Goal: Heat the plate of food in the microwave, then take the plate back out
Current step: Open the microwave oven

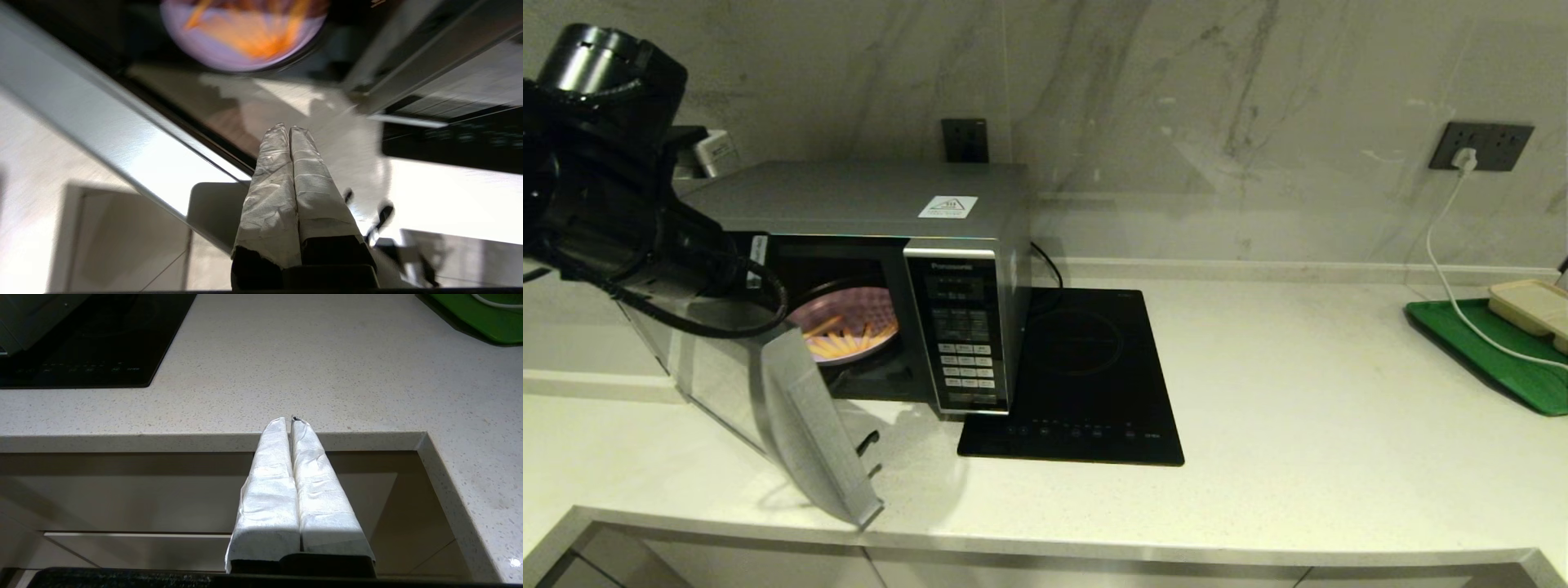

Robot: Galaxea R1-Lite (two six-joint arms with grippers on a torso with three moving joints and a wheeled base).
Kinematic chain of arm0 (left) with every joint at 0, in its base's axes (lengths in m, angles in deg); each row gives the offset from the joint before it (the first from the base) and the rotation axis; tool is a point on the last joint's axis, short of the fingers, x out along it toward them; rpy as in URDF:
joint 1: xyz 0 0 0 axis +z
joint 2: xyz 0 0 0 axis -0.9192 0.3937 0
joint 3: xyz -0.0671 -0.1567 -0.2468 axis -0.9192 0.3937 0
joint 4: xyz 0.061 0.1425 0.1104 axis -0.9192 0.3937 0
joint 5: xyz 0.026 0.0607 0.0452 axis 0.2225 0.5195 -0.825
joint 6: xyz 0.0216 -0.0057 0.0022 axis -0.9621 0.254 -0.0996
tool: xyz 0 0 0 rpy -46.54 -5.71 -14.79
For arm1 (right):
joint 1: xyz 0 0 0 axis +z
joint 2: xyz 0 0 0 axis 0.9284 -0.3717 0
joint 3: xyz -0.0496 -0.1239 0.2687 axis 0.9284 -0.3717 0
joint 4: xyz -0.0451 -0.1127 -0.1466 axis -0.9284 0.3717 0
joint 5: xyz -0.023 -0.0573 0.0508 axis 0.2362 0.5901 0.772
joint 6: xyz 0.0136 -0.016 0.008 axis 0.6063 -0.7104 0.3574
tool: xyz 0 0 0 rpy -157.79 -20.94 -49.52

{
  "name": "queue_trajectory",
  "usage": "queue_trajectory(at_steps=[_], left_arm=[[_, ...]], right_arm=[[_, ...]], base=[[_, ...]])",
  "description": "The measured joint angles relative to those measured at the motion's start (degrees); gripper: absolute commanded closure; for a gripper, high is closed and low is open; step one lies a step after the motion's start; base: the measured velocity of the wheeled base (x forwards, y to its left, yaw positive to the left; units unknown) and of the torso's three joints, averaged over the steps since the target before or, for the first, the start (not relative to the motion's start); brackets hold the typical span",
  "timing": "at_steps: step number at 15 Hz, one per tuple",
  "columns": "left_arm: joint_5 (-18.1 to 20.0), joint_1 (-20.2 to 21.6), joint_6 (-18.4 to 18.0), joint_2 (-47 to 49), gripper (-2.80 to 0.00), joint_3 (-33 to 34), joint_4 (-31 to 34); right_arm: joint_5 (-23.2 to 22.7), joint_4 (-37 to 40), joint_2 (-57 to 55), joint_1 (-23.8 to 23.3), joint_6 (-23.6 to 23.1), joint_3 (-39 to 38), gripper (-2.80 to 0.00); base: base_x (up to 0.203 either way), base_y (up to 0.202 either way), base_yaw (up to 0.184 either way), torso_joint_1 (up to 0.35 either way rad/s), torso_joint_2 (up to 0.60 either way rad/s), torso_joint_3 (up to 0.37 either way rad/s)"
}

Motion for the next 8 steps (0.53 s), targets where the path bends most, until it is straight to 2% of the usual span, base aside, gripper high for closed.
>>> queue_trajectory(at_steps=[4,8], left_arm=[[-11.3,-0.6,0.4,-9.5,0.00,6.2,2.8],[-17.7,-0.5,1.3,-20.0,0.00,13.7,5.5]], right_arm=[[0.0,0.0,0.0,0.0,0.0,0.0,0.00],[0.0,0.0,0.0,0.0,0.0,0.0,0.00]], base=[[0.000,0.000,0.000,0.000,0.00,0.000],[0.000,0.000,0.000,0.000,0.00,0.000]])
